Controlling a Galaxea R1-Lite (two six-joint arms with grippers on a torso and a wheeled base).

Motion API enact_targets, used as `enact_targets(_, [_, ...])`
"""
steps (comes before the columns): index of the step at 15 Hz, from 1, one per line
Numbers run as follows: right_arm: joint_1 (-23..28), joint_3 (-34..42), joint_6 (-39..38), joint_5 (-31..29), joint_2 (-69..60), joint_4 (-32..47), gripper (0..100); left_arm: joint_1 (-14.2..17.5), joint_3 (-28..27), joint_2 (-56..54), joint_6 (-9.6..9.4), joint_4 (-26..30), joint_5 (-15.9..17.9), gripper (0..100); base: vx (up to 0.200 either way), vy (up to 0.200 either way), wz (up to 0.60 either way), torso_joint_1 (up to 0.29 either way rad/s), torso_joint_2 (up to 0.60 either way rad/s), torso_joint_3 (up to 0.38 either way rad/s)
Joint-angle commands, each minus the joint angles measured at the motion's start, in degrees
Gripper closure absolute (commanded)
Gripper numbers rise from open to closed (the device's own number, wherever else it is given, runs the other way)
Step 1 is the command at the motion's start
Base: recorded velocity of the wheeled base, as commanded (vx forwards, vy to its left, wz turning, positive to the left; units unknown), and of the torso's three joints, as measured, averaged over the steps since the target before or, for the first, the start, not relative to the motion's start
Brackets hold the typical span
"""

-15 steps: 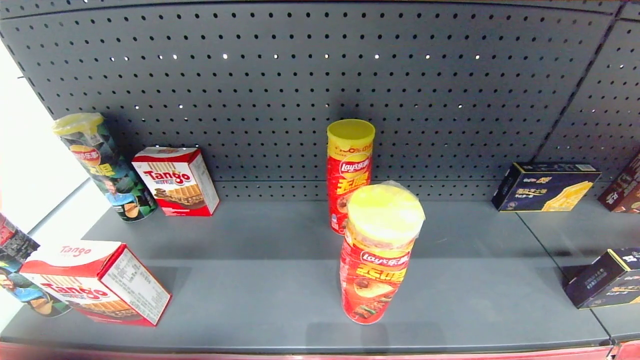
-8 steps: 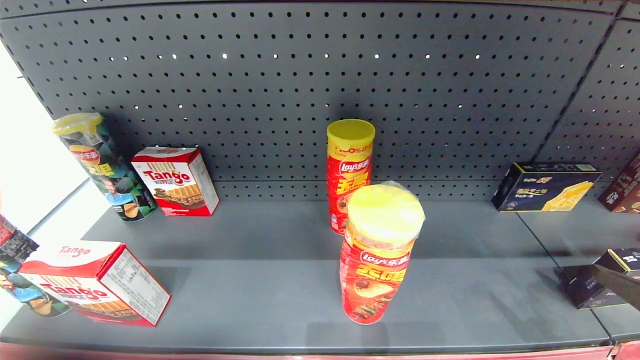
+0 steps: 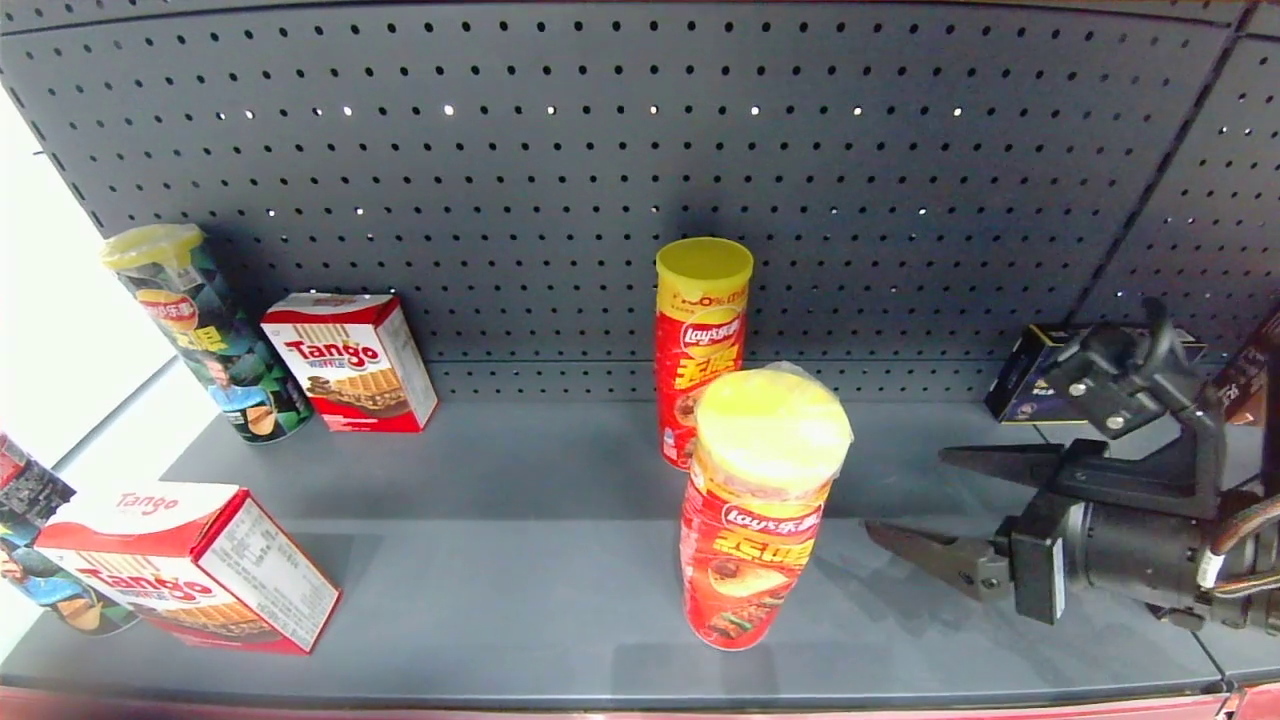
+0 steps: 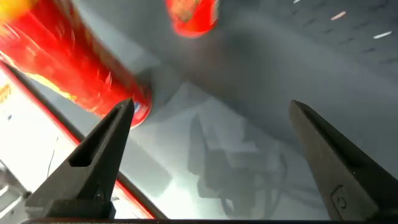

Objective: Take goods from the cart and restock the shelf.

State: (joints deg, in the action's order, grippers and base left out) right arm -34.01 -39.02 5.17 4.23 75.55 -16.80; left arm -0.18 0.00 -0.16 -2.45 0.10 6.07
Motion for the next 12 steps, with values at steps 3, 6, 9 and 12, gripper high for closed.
enact_targets(3, [-1.4,-0.5,0.0,-0.1,4.4,-0.1,0,0.0,0.0,0.2,-0.01,0.0,0.1,0,0.0,0.0,0.0,0.0,0.0,0.0])
enact_targets(6, [-2.2,-0.9,0.1,0.0,5.9,-0.2,0,0.0,0.0,0.2,-0.1,0.0,0.1,0,0.0,0.0,0.0,0.0,0.0,0.0])
enact_targets(9, [-2.9,-2.0,0.1,-0.1,7.7,-0.6,0,0.0,0.0,0.2,-0.1,0.0,0.1,0,0.0,0.0,0.0,0.0,0.0,0.0])
enact_targets(12, [-3.2,-3.3,0.1,0.0,9.1,-1.0,0,0.0,0.0,0.2,-0.1,0.1,0.1,0,0.0,0.0,0.0,0.0,0.0,0.0])
